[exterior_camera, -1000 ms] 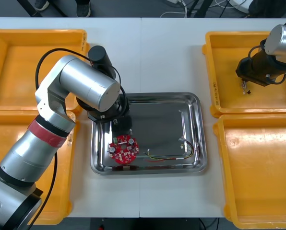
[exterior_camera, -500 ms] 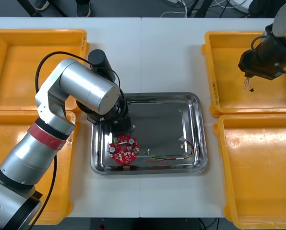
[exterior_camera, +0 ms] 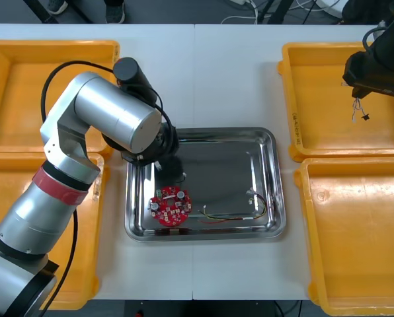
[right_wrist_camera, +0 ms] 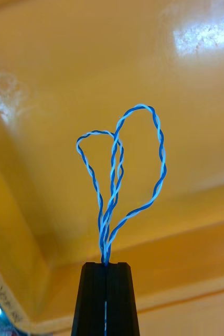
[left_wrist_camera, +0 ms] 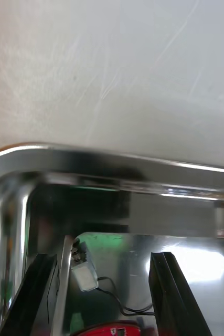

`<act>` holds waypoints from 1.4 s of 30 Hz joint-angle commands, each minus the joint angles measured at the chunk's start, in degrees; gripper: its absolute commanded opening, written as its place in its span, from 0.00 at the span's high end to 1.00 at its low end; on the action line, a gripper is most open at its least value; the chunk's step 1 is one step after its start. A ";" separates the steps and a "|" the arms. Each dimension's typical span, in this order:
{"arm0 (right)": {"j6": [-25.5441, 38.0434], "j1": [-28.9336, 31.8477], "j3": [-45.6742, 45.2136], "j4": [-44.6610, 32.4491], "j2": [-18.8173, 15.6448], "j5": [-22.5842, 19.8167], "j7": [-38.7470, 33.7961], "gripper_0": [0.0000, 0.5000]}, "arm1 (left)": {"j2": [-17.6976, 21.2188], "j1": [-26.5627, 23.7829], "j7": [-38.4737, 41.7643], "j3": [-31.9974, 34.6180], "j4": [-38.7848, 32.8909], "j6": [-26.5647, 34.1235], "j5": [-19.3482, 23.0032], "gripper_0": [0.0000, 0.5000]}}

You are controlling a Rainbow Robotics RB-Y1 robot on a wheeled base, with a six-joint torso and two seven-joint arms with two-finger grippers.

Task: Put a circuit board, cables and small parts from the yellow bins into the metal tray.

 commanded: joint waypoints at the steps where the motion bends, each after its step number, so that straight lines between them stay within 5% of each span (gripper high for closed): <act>1: 1.56 0.57 -3.26 -6.87 0.17 0.20 2.29 1.00 | -1.22 0.25 1.18 4.10 -5.52 1.37 -0.05 0.01; 8: 1.56 3.82 -2.82 -16.36 0.17 -0.95 2.82 1.00 | -0.34 0.25 1.18 7.18 -11.94 4.71 -0.40 0.00; 18: 1.56 10.59 1.57 -27.87 -0.01 -10.88 3.26 1.00 | 3.52 -4.05 1.27 12.45 -14.40 11.04 0.21 0.00; 29: 1.56 11.29 12.73 -36.13 0.08 -19.23 5.19 1.00 | 8.97 -6.95 -0.58 18.78 -9.74 10.95 2.32 0.00; 42: 1.56 11.82 27.76 -41.06 0.08 -23.36 9.67 1.00 | 12.31 -8.09 -12.18 24.67 0.63 5.85 3.47 0.00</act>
